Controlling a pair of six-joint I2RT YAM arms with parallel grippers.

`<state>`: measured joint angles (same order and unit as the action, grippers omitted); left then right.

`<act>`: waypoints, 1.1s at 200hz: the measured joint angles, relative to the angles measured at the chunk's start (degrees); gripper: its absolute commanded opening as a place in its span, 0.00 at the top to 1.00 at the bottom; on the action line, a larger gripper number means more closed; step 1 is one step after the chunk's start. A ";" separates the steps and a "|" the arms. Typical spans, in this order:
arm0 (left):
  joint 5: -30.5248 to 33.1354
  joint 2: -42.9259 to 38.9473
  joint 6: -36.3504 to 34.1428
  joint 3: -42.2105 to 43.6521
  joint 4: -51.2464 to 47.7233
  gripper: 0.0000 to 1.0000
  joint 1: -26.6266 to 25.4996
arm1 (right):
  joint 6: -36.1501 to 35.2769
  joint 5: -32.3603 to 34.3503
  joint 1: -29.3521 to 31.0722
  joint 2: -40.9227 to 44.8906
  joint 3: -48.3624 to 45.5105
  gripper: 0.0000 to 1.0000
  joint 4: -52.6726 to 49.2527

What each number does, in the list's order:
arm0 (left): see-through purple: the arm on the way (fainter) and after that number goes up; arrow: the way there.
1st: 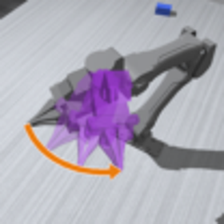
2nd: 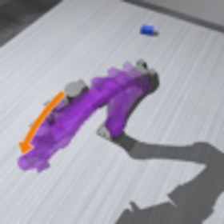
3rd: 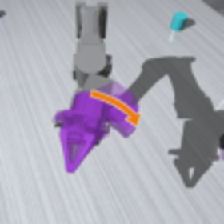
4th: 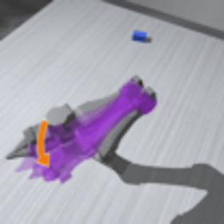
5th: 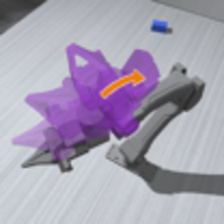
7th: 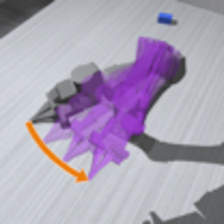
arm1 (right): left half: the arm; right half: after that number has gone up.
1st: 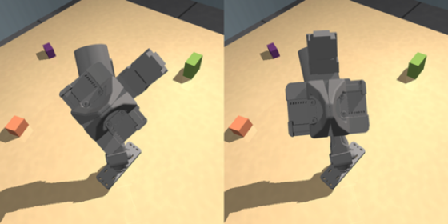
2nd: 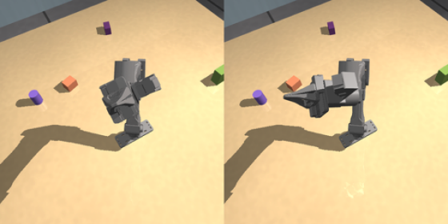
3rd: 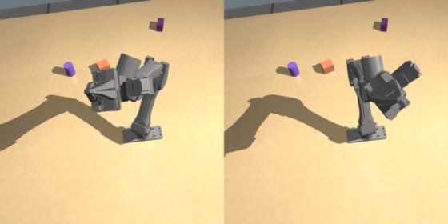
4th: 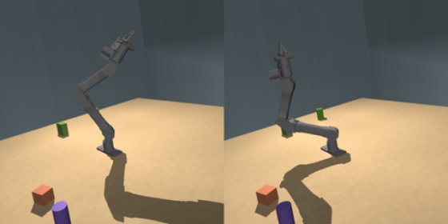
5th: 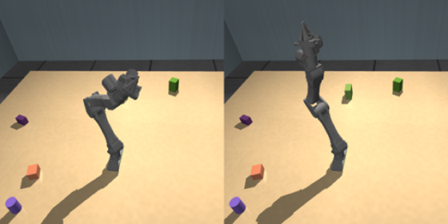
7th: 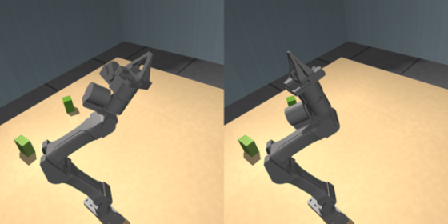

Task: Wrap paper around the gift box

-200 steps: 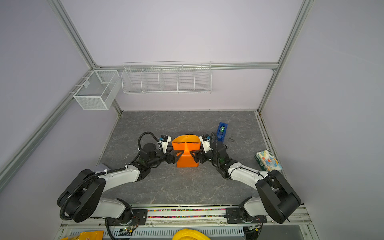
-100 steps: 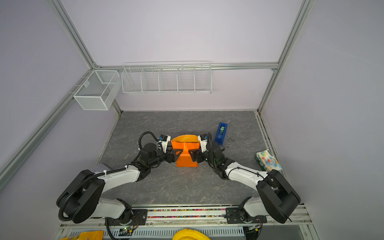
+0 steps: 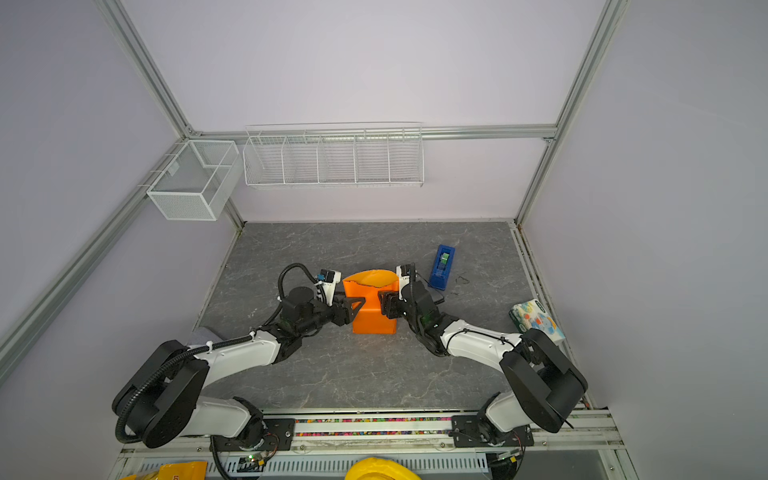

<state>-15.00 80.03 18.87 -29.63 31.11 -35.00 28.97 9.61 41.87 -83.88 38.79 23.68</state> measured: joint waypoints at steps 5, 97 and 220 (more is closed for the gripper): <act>0.35 -0.22 0.09 0.00 -0.20 0.34 0.00 | -0.04 0.15 0.02 -0.02 0.00 0.37 0.04; 9.79 -0.76 0.57 -3.23 -5.44 0.52 -3.10 | -0.04 1.75 0.63 -0.02 0.02 0.43 0.33; 20.41 1.75 -0.02 -7.48 -8.96 0.76 -6.82 | -0.33 4.50 1.07 -0.02 1.57 0.58 -2.36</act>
<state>5.41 81.78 18.85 -37.10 22.15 -41.82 28.64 14.11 42.94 -83.90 40.36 21.32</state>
